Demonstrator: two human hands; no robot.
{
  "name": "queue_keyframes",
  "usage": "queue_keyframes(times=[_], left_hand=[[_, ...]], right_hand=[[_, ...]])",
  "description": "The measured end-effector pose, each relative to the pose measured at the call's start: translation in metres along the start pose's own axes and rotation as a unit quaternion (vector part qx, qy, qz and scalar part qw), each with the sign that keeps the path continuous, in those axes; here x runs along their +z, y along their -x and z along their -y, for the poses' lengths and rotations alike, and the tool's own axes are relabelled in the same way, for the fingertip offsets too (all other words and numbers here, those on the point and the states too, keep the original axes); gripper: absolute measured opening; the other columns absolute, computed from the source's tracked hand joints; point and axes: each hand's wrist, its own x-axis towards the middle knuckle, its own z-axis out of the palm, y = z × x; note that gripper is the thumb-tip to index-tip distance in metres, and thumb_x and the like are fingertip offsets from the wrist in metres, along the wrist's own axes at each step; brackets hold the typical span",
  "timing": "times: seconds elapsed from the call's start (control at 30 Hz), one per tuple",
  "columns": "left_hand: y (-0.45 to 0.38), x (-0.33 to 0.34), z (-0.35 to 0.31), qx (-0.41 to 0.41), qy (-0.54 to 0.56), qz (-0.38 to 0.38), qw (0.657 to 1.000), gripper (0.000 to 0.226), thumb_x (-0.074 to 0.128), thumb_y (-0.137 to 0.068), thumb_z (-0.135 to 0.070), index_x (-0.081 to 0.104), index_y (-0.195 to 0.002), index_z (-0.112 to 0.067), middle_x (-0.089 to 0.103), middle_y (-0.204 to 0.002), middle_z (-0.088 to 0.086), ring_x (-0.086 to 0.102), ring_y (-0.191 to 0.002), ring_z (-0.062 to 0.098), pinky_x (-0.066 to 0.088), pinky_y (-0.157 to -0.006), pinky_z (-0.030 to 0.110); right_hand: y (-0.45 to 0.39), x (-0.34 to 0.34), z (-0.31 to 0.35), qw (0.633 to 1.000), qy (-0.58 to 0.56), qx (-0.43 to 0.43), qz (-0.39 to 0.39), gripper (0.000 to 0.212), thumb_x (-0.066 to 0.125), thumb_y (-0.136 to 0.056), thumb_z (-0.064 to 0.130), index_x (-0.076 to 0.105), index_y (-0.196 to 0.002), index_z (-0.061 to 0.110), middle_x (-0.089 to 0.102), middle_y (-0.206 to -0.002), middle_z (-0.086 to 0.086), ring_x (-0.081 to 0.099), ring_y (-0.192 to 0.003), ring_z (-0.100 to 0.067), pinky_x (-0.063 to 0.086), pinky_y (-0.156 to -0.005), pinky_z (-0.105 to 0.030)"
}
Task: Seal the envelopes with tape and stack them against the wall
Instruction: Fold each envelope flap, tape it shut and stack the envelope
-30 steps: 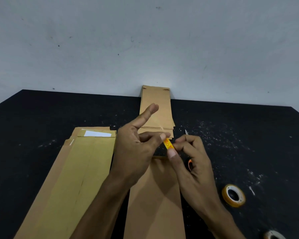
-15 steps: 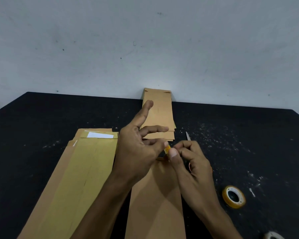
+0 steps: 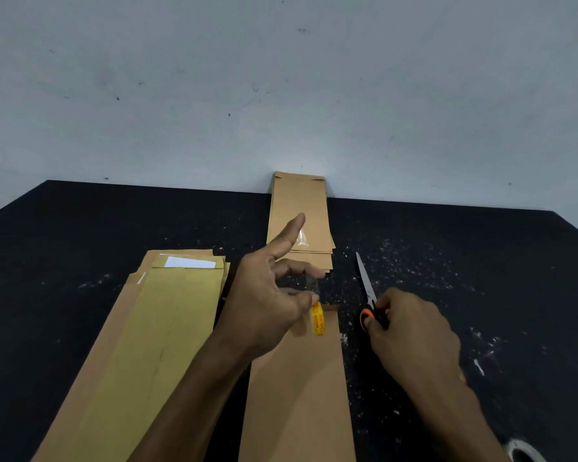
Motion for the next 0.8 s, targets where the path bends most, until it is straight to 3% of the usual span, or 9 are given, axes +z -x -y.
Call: queue_keyframes(times=[0.1,0.23,0.33,0.4,0.5,0.53,0.63,0.7,0.8], left_hand=[[-0.001,0.000,-0.003,-0.003,-0.002,0.019,1.000,0.098,0.068,-0.077,0.020,0.030,-0.153,-0.027,0.047,-0.150,-0.001,0.068,-0.104,0.008,0.063,-0.070,0.040],[0.001,-0.002,-0.002,-0.002,0.002,0.025,1.000,0.097,0.069,-0.077,0.018,0.031,-0.153,-0.027,0.046,-0.151,0.004,0.068,-0.104,0.006,0.063,-0.070,0.039],[0.001,-0.005,-0.003,0.000,0.004,0.017,1.000,0.096,0.071,-0.076,0.017,0.032,-0.152,-0.027,0.048,-0.150,0.000,0.069,-0.102,0.007,0.063,-0.072,0.040],[0.001,-0.009,-0.005,0.001,0.013,0.014,1.000,0.096,0.071,-0.076,0.018,0.033,-0.152,-0.026,0.046,-0.151,-0.004,0.070,-0.102,0.009,0.062,-0.072,0.048],[0.001,-0.017,-0.010,0.006,0.018,0.012,1.000,0.096,0.071,-0.075,0.019,0.034,-0.152,-0.025,0.049,-0.146,-0.014,0.070,-0.102,0.011,0.061,-0.072,0.054],[0.001,-0.019,-0.012,0.010,0.017,0.012,1.000,0.096,0.071,-0.075,0.018,0.034,-0.152,-0.024,0.047,-0.148,-0.013,0.070,-0.103,0.011,0.061,-0.072,0.053],[-0.001,-0.030,-0.018,0.024,0.004,0.006,1.000,0.095,0.073,-0.075,0.017,0.033,-0.152,-0.023,0.038,-0.156,-0.009,0.070,-0.104,0.010,0.063,-0.072,0.043],[-0.001,-0.039,-0.020,0.035,-0.013,-0.004,0.999,0.096,0.073,-0.074,0.017,0.032,-0.152,-0.021,0.040,-0.153,-0.010,0.070,-0.104,0.010,0.062,-0.073,0.032],[0.001,-0.052,-0.023,0.036,-0.038,-0.015,0.999,0.096,0.072,-0.074,0.019,0.032,-0.153,-0.018,0.034,-0.157,-0.012,0.070,-0.103,0.009,0.063,-0.069,0.035]], right_hand=[[0.000,-0.007,0.005,1.000,0.022,0.009,0.002,0.023,0.062,-0.095,0.042,0.053,-0.106,0.024,0.053,-0.100,0.002,0.053,-0.093,-0.021,0.040,-0.074,-0.034],[-0.004,-0.014,0.007,0.995,0.080,0.000,0.063,0.014,0.054,-0.099,0.032,0.047,-0.105,0.022,0.055,-0.112,-0.003,0.055,-0.106,-0.026,0.040,-0.077,-0.035],[-0.011,-0.012,-0.004,0.995,-0.042,-0.039,0.076,0.009,0.052,-0.100,0.023,0.056,-0.102,0.030,0.066,-0.103,0.005,0.064,-0.089,-0.020,0.055,-0.080,-0.039],[-0.009,-0.015,-0.007,0.962,-0.249,-0.053,0.103,0.027,0.054,-0.099,0.007,0.060,-0.107,0.032,0.069,-0.099,0.005,0.070,-0.080,-0.019,0.061,-0.073,-0.039],[-0.003,-0.021,-0.002,0.839,-0.513,-0.075,0.163,0.034,0.057,-0.093,-0.009,0.060,-0.117,0.014,0.073,-0.096,-0.015,0.073,-0.086,-0.027,0.059,-0.058,-0.029],[-0.001,-0.023,0.000,0.818,-0.541,-0.098,0.170,0.033,0.062,-0.090,-0.008,0.061,-0.116,0.012,0.074,-0.092,-0.018,0.073,-0.084,-0.028,0.056,-0.056,-0.026],[0.002,-0.027,0.004,0.810,-0.545,-0.139,0.164,0.038,0.078,-0.073,0.014,0.070,-0.110,0.013,0.071,-0.084,-0.025,0.068,-0.074,-0.027,0.051,-0.054,-0.018],[0.004,-0.028,0.007,0.803,-0.549,-0.138,0.187,0.038,0.080,-0.062,0.025,0.078,-0.099,0.016,0.065,-0.083,-0.033,0.065,-0.069,-0.025,0.054,-0.058,-0.020],[0.003,-0.025,0.005,0.801,-0.524,-0.158,0.242,0.030,0.086,-0.063,0.022,0.082,-0.092,0.021,0.067,-0.071,-0.022,0.063,-0.060,-0.019,0.054,-0.058,-0.022]])
